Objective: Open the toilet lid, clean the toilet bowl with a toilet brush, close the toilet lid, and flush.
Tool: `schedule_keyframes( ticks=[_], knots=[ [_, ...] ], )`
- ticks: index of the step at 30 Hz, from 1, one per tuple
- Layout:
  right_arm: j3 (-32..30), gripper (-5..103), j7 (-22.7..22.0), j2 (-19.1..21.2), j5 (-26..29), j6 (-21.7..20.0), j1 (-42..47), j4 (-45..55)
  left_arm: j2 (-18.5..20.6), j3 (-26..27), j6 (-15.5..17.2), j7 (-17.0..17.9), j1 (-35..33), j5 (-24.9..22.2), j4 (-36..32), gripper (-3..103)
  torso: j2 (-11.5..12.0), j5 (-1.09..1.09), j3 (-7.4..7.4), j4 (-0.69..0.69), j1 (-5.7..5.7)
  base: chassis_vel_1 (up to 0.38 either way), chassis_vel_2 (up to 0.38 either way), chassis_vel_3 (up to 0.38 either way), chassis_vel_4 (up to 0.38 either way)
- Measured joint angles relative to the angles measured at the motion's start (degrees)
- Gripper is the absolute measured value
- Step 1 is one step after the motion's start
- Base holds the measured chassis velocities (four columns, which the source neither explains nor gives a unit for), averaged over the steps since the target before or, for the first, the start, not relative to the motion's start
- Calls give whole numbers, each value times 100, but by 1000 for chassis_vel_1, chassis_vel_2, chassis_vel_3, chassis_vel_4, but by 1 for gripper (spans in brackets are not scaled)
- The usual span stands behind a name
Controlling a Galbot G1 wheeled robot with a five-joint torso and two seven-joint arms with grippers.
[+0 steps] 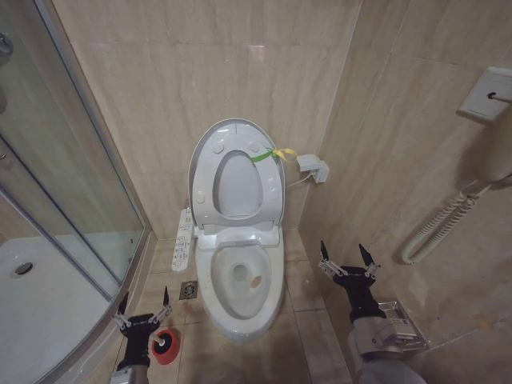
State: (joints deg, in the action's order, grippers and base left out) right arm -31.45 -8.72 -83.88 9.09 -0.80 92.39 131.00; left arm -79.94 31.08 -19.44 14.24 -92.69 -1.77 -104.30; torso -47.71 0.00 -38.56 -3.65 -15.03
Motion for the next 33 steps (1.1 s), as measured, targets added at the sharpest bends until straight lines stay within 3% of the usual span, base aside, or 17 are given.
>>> schedule_keyframes(
  ticks=[10,20,33],
  knots=[
    [0,100,0,0,0,0,0,0,-114,-134,-167,130,487,-11,1210,100,0,0,0,0,0,0,0,0,0],
    [0,100,0,0,0,0,0,0,-117,-69,-308,225,804,-36,1979,98,0,0,0,1,0,0,0,0,0],
    [0,100,0,0,0,0,0,0,-96,9,-363,266,1270,-424,3163,95,0,0,0,0,0,0,0,0,0]
  ],
)
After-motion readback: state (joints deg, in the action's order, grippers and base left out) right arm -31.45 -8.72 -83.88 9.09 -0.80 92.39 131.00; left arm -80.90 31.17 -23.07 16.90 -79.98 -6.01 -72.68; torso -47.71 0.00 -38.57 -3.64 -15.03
